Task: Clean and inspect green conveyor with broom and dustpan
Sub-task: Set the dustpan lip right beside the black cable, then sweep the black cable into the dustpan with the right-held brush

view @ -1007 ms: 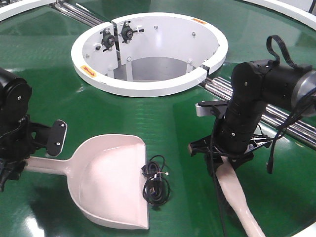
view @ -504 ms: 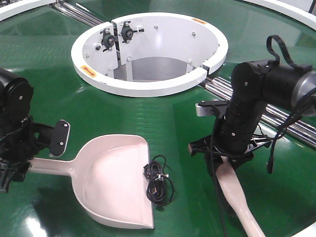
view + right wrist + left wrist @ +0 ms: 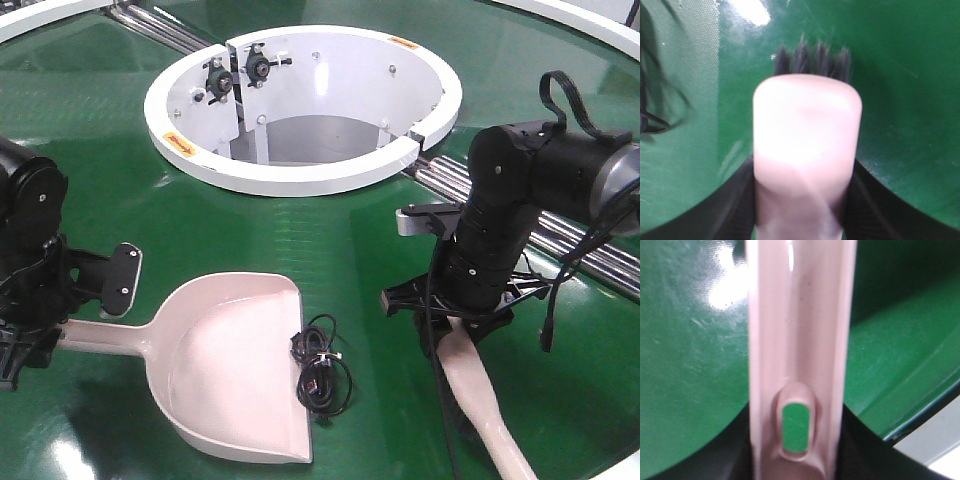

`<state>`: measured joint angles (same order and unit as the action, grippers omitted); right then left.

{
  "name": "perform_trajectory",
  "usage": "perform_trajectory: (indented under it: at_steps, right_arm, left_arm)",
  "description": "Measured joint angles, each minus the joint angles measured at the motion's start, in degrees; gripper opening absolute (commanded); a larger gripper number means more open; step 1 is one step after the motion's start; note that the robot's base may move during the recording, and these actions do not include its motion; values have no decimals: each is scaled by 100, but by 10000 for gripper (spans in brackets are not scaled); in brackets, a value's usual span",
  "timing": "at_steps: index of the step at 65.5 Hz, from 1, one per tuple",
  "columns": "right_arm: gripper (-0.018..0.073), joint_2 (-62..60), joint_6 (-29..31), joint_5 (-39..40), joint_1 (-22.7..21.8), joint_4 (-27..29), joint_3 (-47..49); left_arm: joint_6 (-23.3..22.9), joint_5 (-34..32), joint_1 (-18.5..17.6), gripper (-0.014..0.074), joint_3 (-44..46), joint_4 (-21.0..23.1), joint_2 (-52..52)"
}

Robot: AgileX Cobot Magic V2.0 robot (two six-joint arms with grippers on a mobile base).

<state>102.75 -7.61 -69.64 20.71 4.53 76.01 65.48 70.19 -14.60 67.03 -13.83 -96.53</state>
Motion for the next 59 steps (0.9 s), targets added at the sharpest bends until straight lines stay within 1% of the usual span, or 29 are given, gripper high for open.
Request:
perform_trajectory:
  at_steps: [39, 52, 59]
  right_arm:
    - [-2, 0, 0, 0, 0, 5, 0]
    - [-2, 0, -14, 80, 0, 284, 0]
    - [-2, 93, -54, 182, 94, 377, 53]
  left_arm:
    - [0, 0, 0, -24, 0, 13, 0]
    - [0, 0, 0, -24, 0, 13, 0]
    - [0, 0, 0, -24, 0, 13, 0]
